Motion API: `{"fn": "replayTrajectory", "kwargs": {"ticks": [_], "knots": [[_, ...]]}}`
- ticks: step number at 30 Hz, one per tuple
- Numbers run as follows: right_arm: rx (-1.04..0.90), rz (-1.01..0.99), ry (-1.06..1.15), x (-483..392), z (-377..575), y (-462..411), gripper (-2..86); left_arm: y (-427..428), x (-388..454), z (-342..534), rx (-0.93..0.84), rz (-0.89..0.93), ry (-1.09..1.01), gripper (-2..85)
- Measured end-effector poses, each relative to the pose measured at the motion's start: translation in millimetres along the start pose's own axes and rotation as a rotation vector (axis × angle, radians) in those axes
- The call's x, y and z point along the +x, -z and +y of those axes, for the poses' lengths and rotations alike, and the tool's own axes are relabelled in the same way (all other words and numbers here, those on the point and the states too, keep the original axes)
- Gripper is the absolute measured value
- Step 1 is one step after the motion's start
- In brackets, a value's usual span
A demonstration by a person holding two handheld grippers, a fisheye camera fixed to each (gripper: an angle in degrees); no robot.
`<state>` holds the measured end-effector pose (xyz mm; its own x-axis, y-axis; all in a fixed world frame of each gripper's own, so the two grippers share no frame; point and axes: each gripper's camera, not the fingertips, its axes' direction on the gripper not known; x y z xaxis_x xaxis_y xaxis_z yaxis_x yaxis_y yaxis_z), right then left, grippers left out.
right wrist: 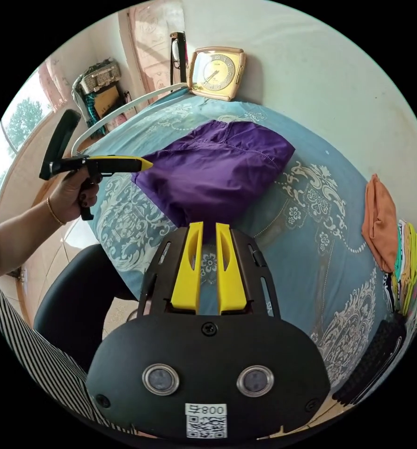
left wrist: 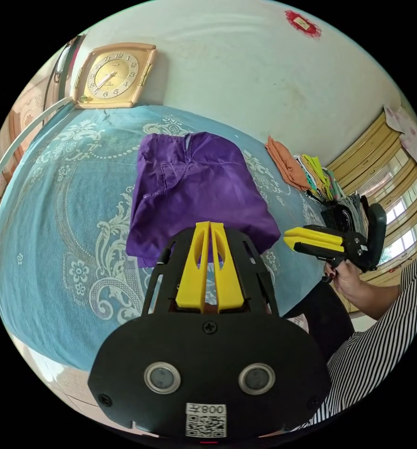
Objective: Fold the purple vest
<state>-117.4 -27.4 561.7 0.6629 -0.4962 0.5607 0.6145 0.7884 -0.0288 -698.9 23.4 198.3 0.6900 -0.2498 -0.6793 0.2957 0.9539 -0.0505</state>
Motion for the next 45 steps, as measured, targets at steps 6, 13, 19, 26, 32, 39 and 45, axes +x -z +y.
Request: {"fn": "replayTrajectory", "kwargs": {"ticks": [6,13,19,26,32,39,45], "knots": [[-0.023,0.064,0.035,-40.2,18.4,-18.8,8.6,-3.6,35.8,6.0,0.002,0.043,-0.054,0.2],[-0.071,0.170,0.154,-56.4,43.4,-16.5,2.2,-27.8,66.3,2.1,-0.020,0.067,-0.137,0.2],[-0.157,0.208,0.209,-49.2,72.2,-31.8,0.6,-87.9,71.3,26.1,-0.232,-0.039,-0.199,0.2],[-0.126,0.131,0.184,-29.0,88.6,-9.9,0.1,-69.3,53.1,40.4,-0.159,-0.047,-0.126,0.2],[0.022,-0.034,0.100,4.4,95.6,40.1,-0.2,-12.9,3.1,53.4,-0.003,-0.146,0.008,0.2],[-0.126,-0.204,-0.045,69.8,69.9,-9.9,0.3,-23.5,-73.1,55.1,-0.098,-0.149,0.196,0.4],[-0.077,-0.353,-0.208,138.5,90.4,30.0,1.3,18.9,-97.0,73.3,0.023,-0.015,0.237,1.6]]}}
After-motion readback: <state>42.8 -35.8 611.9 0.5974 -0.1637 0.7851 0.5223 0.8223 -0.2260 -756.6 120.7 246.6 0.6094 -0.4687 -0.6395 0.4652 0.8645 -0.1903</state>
